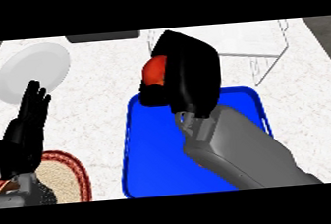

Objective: Pick the tomato from the tray and place it in the tiered shelf

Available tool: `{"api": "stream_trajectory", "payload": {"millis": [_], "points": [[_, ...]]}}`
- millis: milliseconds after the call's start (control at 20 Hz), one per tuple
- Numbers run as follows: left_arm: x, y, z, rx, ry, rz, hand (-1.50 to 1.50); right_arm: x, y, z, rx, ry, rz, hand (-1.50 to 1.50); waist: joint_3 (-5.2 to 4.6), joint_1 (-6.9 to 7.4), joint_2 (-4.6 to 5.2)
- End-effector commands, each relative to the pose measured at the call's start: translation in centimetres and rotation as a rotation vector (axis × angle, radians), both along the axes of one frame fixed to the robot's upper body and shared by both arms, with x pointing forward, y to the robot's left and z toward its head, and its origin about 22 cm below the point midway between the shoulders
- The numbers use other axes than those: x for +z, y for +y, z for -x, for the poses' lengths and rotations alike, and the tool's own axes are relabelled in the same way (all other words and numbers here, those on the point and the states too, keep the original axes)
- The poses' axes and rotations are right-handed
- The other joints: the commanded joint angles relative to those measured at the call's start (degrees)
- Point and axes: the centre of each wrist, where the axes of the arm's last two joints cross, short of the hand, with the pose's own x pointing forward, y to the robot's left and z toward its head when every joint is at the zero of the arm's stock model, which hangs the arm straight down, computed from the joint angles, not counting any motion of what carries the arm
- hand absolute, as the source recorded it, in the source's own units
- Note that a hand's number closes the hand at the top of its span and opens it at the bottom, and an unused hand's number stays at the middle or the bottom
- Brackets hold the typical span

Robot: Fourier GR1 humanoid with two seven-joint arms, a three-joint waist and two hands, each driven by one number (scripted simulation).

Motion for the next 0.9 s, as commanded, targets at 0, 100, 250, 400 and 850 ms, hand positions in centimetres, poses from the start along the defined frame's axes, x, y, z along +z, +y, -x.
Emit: {"api": "stream_trajectory", "payload": {"millis": [0,100,250,400,850], "points": [[1.4,1.0,-0.4,0.004,-0.003,0.003,0.00,3.4,-0.3,0.5,-0.222,0.044,-0.044,1.50,0.01,-0.01,0.11],[-0.9,0.4,0.1,0.009,0.003,-0.001,0.00,4.1,-1.7,0.0,-0.238,0.038,-0.024,1.50,-0.01,-0.07,0.34],[-0.3,-0.2,0.5,-0.010,0.000,-0.014,0.00,3.8,-3.7,-0.8,-0.272,0.015,-0.025,1.50,0.05,0.20,0.42],[-1.0,0.3,0.7,-0.008,0.008,0.011,0.00,4.8,-5.4,-2.3,-0.300,-0.001,-0.047,1.50,0.03,0.72,0.56],[0.0,-0.7,-0.9,-0.032,-0.015,0.006,0.00,0.5,-7.1,-6.6,-0.328,-0.056,-0.096,1.50,0.06,1.22,0.84]]}}
